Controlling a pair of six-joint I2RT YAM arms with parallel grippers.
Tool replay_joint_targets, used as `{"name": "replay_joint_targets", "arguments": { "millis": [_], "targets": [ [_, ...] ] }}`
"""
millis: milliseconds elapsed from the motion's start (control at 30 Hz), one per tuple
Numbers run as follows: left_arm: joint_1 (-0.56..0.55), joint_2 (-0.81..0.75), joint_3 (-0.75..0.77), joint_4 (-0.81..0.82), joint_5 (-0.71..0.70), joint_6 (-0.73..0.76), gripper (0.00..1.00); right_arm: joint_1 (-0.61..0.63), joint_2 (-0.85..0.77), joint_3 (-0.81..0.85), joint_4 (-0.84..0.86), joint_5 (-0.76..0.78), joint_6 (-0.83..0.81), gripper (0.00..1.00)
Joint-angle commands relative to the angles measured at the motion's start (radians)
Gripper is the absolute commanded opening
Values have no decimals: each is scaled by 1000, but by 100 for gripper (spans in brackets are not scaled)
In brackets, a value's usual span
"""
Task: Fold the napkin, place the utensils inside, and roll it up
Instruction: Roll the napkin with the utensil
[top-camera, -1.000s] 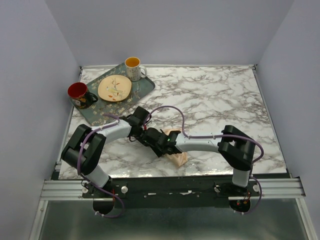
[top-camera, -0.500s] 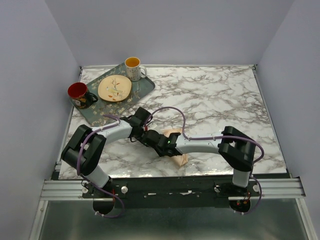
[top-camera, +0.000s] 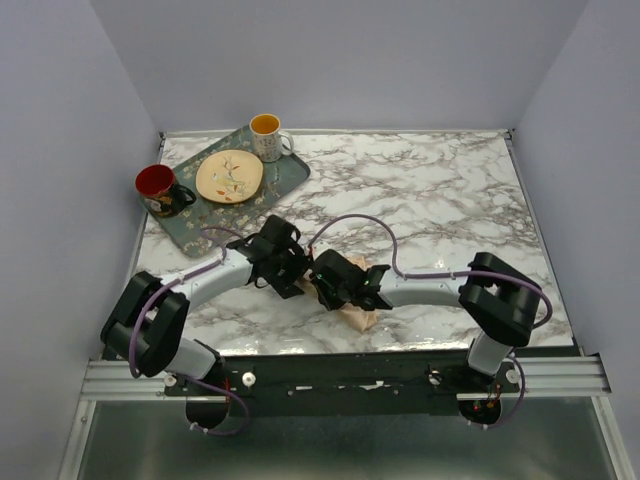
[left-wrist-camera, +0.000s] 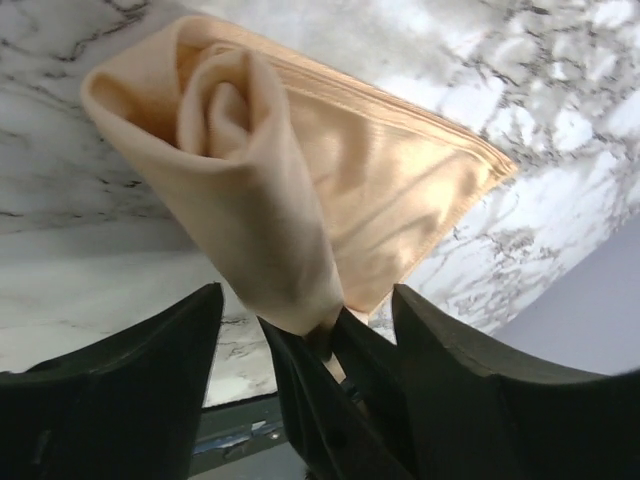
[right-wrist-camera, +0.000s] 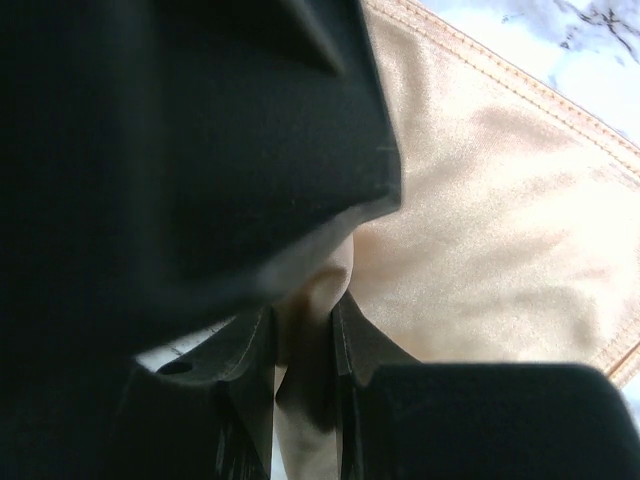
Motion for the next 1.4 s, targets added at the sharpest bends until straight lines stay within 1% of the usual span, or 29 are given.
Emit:
{"name": "replay_joint_targets", "arguments": {
  "millis": [0,33,67,100,133,200,233,300,333,400,433,467,500,533,567,633,733,833,1000,1200,1367],
  "targets": [
    [46,-61,-15,4,-9,64,82,-53,5,-63,42,-191,-36,1],
    [59,-81,-29,4,-2,68,86,-67,5,-67,44,-228,-38,0],
    [72,-93,-36,10,1,80,93,-88,1,-71,47,-247,-39,1],
    [93,-103,-44,18,5,87,97,-99,-2,-77,59,-294,-46,0],
    [102,-121,-50,17,4,97,99,-110,-9,-83,64,-316,-50,0],
    [125,-136,-47,9,-2,129,99,-145,-10,-86,73,-368,-58,1],
    [133,-150,-43,6,-5,145,99,-163,-7,-88,75,-458,-59,1],
    [147,-164,-35,-9,-24,200,99,-219,2,-100,98,-546,-70,0],
    [153,-176,-27,-14,-28,217,99,-235,7,-102,99,-636,-76,1],
    [155,-185,-18,-37,-35,269,99,-291,36,-94,98,-723,-90,1],
    [155,-187,-10,-39,-32,290,99,-309,53,-91,98,-814,-93,0],
    [155,-187,-7,-46,-22,304,99,-347,68,-87,98,-855,-93,0],
    [156,-182,-4,-55,-4,318,99,-366,114,-73,95,-908,-101,1],
    [155,-172,9,-71,-2,343,99,-384,134,-67,96,-1007,-108,0],
    [147,-169,13,-94,1,349,99,-413,154,-57,96,-1050,-112,1],
    [139,-159,10,-95,19,352,99,-430,206,-33,93,-1136,-113,1],
    [110,-149,5,-98,30,337,99,-463,278,-1,95,-1225,-115,1],
    [86,-124,9,-83,41,321,98,-473,313,24,92,-1268,-107,1],
    [54,-89,36,-48,53,305,99,-480,341,65,52,-1236,-105,1],
    [35,-6,0,33,111,239,97,-484,369,99,1,-1210,-110,0],
    [35,25,-50,110,108,170,92,-484,367,107,-13,-1196,-107,1]
  ]
}}
